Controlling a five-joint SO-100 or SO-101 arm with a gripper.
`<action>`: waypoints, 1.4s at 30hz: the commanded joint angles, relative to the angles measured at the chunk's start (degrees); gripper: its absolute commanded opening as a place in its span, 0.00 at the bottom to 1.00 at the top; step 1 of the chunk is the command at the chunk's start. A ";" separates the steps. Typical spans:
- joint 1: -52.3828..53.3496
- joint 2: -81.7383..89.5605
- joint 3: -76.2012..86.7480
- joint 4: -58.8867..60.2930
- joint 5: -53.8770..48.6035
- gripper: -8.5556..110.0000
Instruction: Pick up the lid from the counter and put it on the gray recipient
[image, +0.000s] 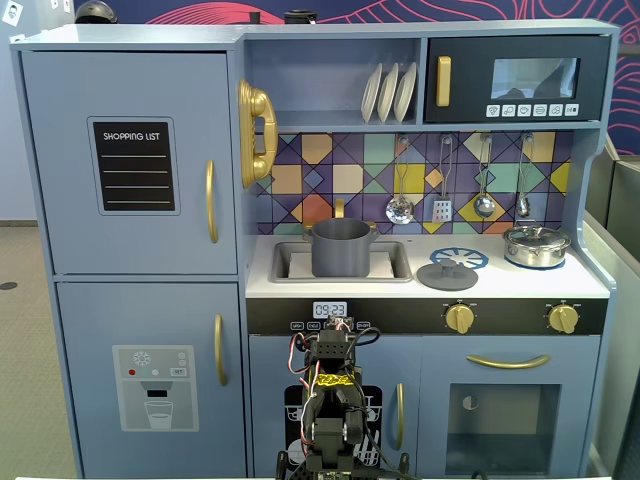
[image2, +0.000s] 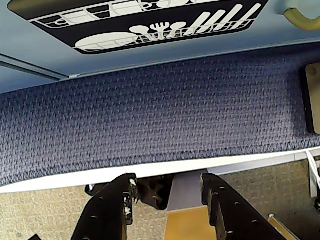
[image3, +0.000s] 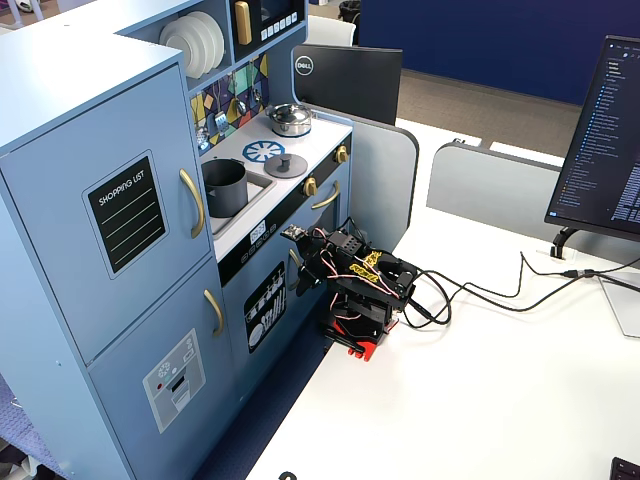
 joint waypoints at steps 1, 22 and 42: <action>0.26 -0.26 0.09 10.02 0.79 0.07; 2.64 -17.49 -36.47 5.45 -1.23 0.07; 30.32 -32.43 -39.46 -72.60 -5.71 0.10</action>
